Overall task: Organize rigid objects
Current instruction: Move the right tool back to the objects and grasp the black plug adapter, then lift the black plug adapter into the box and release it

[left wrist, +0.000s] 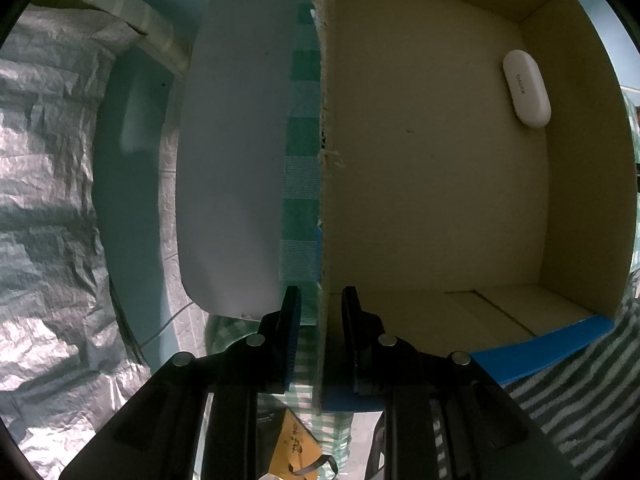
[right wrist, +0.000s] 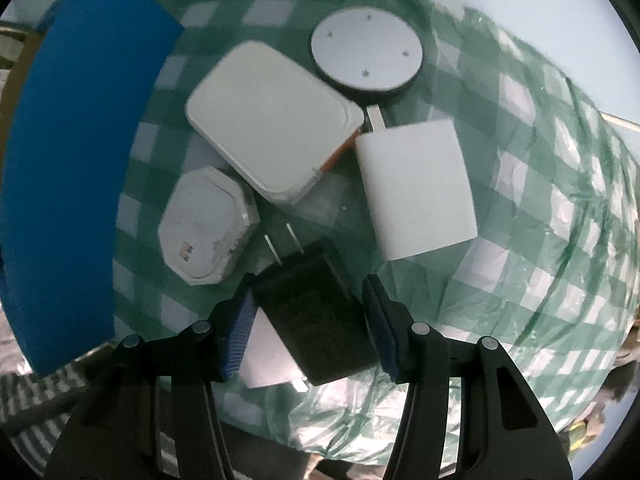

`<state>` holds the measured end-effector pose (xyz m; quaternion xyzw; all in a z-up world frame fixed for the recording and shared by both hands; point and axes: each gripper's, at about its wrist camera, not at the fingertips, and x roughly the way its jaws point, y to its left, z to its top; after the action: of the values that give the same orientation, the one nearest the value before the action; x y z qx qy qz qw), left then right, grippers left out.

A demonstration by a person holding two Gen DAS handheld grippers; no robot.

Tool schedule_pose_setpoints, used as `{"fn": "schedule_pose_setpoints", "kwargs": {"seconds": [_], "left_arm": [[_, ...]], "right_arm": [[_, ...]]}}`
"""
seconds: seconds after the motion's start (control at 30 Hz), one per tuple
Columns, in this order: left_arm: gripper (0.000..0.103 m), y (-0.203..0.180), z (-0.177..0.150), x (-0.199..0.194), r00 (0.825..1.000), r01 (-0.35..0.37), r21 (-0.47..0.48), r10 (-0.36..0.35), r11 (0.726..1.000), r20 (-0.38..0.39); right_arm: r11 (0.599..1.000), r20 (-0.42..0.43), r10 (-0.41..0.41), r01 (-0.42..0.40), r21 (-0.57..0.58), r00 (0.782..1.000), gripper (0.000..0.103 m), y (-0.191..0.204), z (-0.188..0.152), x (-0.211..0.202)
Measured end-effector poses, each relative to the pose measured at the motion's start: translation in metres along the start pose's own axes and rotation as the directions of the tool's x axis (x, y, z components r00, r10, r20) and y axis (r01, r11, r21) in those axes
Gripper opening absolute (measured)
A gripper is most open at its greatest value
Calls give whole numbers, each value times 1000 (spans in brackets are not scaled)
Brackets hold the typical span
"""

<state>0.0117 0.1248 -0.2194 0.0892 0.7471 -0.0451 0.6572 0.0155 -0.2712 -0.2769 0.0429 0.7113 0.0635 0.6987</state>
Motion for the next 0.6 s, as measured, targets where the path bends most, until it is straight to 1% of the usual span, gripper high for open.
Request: {"fn": "schedule_pose_setpoints", "kwargs": {"seconds": [0.1, 0.13, 0.23, 0.3, 0.4, 0.57, 0.6], "left_arm": [[21, 1, 1, 0, 1000, 1, -3, -1, 1000, 1], [21, 1, 1, 0, 1000, 2, -2, -2, 1000, 2], [21, 1, 0, 1, 1000, 0, -1, 0, 1000, 1], [21, 0, 0, 1, 1000, 1, 0, -1, 1000, 0], [21, 0, 0, 1, 1000, 6, 4, -6, 1000, 2], [21, -1, -1, 0, 1000, 4, 8, -4, 1000, 3], [21, -1, -1, 0, 1000, 4, 9, -4, 1000, 3]], "right_arm": [[1000, -15, -25, 25, -6, 1000, 53, -1, -4, 9], [1000, -9, -25, 25, 4, 1000, 50, -4, -6, 9], [997, 19, -32, 30, 75, 999, 44, -17, -13, 6], [993, 26, -37, 33, 110, 999, 44, -23, -16, 6], [996, 33, -41, 38, 85, 999, 43, -21, -17, 8], [996, 45, -68, 65, 64, 997, 39, -14, -23, 11], [995, 53, -70, 66, 68, 996, 38, -5, -14, 6]]}}
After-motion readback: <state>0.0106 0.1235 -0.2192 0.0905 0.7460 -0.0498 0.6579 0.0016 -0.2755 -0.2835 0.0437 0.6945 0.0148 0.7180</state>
